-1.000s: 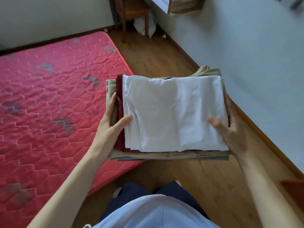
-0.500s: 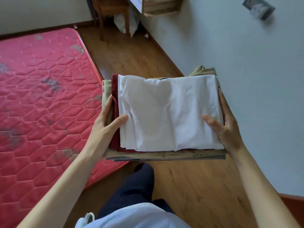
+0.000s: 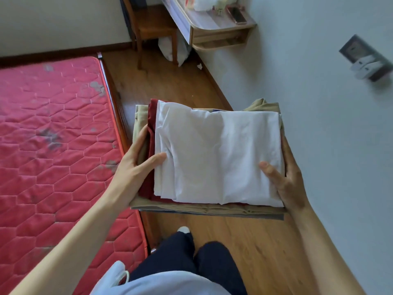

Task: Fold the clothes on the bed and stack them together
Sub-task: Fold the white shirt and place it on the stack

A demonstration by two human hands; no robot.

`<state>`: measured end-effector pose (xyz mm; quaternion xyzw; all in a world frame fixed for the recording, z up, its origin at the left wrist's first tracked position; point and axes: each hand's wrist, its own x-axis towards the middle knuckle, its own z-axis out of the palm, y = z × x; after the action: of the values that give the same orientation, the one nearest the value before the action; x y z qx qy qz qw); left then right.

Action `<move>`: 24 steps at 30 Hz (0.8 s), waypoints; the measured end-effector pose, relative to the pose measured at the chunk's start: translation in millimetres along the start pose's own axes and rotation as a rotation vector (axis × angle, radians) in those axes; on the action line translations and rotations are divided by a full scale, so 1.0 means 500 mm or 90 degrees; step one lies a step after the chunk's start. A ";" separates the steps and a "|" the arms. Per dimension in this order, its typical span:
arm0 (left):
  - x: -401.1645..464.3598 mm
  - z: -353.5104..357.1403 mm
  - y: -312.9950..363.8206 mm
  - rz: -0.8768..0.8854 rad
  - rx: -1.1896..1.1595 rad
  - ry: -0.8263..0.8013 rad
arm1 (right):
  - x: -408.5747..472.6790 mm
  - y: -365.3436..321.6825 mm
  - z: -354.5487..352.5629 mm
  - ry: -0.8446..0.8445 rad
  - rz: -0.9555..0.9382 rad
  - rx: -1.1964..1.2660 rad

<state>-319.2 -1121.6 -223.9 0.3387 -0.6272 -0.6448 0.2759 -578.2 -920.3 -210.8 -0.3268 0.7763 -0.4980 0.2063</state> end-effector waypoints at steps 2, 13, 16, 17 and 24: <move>0.065 0.017 0.011 0.004 -0.004 -0.004 | 0.076 0.006 -0.006 -0.013 0.004 0.007; 0.445 0.073 0.018 0.007 0.018 0.132 | 0.583 0.032 0.023 -0.152 -0.035 -0.025; 0.544 0.086 0.040 0.001 0.022 0.169 | 0.731 0.010 0.037 -0.197 -0.048 -0.026; 0.572 0.087 0.044 0.000 0.025 0.189 | 0.779 0.002 0.046 -0.216 -0.058 -0.025; 0.732 0.025 0.056 -0.032 0.023 0.351 | 1.061 -0.053 0.195 -0.379 -0.102 -0.041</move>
<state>-557.1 -1401.5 -229.5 0.5214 -0.5312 -0.5237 0.4144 -879.3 -1368.7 -224.8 -0.5250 0.6690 -0.3703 0.3738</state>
